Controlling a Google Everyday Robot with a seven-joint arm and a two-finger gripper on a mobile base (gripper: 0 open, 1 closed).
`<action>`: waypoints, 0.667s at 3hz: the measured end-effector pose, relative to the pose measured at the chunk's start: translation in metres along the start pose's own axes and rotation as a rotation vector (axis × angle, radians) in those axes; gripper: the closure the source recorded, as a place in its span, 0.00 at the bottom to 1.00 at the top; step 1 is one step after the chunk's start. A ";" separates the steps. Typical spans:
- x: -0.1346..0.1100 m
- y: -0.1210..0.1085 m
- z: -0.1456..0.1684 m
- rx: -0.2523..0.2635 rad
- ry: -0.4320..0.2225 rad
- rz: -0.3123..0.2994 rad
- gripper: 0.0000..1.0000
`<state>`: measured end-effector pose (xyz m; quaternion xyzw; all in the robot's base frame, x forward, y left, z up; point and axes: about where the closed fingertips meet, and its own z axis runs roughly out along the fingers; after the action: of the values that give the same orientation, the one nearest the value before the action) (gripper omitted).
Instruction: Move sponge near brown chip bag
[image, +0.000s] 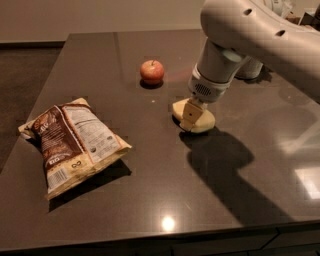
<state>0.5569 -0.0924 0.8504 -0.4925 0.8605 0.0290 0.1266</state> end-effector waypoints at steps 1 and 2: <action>-0.023 0.010 -0.014 0.009 -0.028 -0.054 0.85; -0.044 0.028 -0.017 -0.014 -0.064 -0.134 1.00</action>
Offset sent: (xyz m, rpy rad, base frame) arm -0.0201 0.0950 0.0322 0.0909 -0.0626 0.3114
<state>0.5510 -0.0442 0.8756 -0.5485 0.8210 0.0422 0.1525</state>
